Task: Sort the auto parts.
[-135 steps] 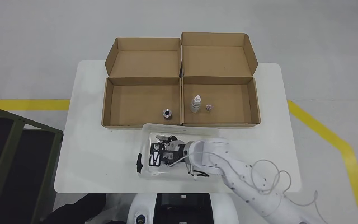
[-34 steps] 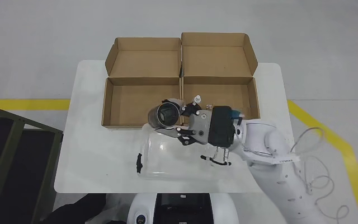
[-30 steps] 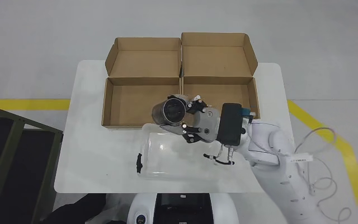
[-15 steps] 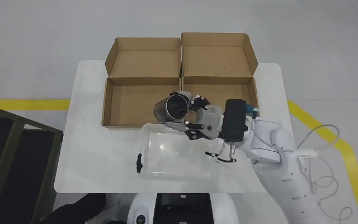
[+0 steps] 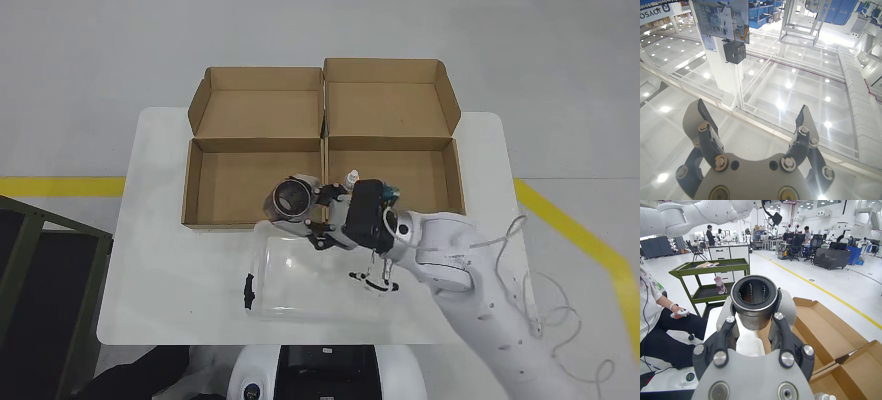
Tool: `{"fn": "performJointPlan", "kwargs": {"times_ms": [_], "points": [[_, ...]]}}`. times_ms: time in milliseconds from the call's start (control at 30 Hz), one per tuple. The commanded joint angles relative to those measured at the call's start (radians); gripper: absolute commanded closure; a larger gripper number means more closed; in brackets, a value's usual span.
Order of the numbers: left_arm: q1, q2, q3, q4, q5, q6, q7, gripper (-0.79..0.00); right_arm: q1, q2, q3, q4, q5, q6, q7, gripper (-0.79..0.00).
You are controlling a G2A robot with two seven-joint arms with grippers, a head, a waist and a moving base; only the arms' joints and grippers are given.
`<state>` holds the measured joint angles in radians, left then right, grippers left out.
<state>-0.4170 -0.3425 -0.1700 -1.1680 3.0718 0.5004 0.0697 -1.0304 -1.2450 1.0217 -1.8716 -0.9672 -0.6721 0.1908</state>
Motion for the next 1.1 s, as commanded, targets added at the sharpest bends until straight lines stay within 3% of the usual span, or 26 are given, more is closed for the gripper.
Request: {"fn": "performJointPlan", "kwargs": {"times_ms": [0, 1067], "points": [[0.000, 0.000, 0.000, 0.000, 0.000, 0.000, 0.000, -0.785, 0.014, -0.004, -0.020, 0.018, -0.017, 0.017, 0.010, 0.000], [0.000, 0.000, 0.000, 0.000, 0.000, 0.000, 0.000, -0.785, 0.305, -0.123, -0.271, 0.475, -0.059, 0.275, 0.090, 0.000]]}}
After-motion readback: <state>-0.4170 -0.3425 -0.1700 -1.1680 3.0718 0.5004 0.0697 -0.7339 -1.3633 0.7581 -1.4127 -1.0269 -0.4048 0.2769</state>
